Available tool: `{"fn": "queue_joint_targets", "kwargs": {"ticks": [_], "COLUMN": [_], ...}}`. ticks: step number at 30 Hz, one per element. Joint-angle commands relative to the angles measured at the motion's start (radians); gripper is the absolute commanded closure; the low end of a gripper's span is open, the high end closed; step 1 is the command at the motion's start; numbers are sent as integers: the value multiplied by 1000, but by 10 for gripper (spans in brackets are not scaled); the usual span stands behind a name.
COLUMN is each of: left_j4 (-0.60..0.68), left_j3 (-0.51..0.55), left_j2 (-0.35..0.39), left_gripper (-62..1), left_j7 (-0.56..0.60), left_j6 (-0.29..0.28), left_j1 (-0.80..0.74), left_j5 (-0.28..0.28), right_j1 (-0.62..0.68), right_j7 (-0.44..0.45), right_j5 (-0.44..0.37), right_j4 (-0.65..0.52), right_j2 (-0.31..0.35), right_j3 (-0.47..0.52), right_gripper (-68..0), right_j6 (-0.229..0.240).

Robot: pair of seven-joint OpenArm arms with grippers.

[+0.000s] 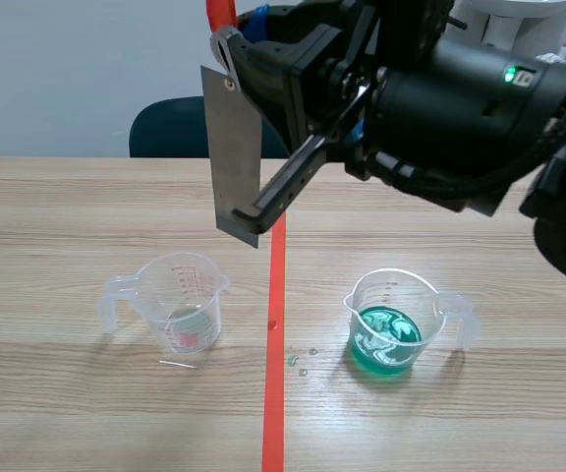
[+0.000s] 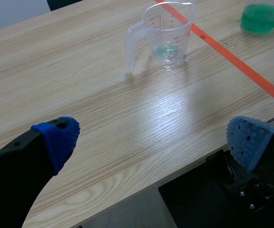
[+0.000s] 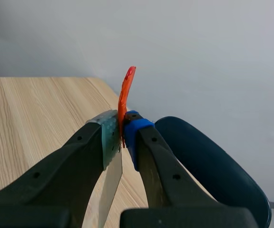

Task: Do the redox reaction experiment

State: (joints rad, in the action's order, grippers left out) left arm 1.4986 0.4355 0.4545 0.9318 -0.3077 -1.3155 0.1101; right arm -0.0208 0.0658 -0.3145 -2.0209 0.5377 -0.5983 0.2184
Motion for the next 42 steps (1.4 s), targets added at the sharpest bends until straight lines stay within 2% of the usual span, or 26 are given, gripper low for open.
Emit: {"fn": "queue_joint_targets", "kwargs": {"ticks": [1, 6, 15, 22, 31, 38, 42], "left_j4": [7, 7, 7, 7, 7, 7, 7], "left_j3": [5, 5, 5, 5, 5, 5, 5], "left_j2": [-5, -5, -5, -5, -5, -5, -5], "left_gripper": [-623, -623, -623, -623, -623, -623, -623], "left_j7": [14, 14, 14, 14, 14, 14, 14], "left_j6": [1, 1, 1, 1, 0, -1, -1], "left_j1": [-1, -1, -1, -1, -1, -1, -1], "left_j5": [8, 8, 8, 8, 8, 8, 8], "right_j1": [-40, -105, -146, -187, -245, -248, -257], "right_j7": [16, 10, 3, 3, 3, 1, -18], "right_j5": [-7, -8, -7, -7, -7, -6, -3], "right_j4": [7, 63, 127, 175, 262, 348, 367], "right_j2": [-10, -37, -120, -156, -211, -272, -286], "right_j3": [-9, -59, -87, -110, -135, -137, -156], "right_gripper": [-13, -13, -13, -13, -13, -13, -13], "right_j6": [-2, 54, 78, 174, 176, 176, 177]}}
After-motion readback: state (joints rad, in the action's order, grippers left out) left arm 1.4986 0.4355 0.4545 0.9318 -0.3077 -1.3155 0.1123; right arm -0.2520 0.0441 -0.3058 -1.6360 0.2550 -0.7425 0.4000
